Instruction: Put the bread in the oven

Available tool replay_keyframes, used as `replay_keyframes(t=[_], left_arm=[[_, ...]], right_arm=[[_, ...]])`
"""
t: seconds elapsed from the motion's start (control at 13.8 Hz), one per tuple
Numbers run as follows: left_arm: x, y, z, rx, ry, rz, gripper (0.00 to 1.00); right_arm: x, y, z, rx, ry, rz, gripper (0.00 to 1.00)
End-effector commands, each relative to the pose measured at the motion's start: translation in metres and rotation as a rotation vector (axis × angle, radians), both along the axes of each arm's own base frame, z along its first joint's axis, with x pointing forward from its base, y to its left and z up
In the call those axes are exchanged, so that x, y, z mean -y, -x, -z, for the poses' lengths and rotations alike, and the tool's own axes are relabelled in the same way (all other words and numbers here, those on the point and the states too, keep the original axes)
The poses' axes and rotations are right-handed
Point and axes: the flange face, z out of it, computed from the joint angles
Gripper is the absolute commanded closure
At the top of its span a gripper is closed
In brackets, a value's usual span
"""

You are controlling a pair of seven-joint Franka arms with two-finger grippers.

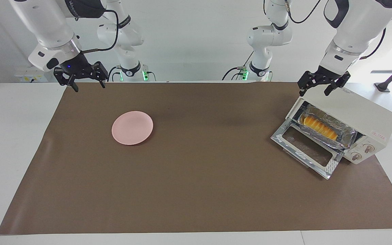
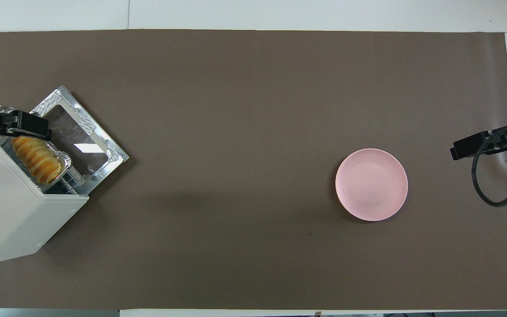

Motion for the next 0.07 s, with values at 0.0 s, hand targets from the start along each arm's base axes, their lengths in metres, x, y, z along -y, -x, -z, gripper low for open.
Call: replay_keyframes(t=[0.0], left_arm=[[0.0030,0.0012,0.0008,0.013,0.018,-0.008,0.00]], right_arm=[[0.0005,0.0028,0.0010,-0.014,-0.012,0.007,0.00]])
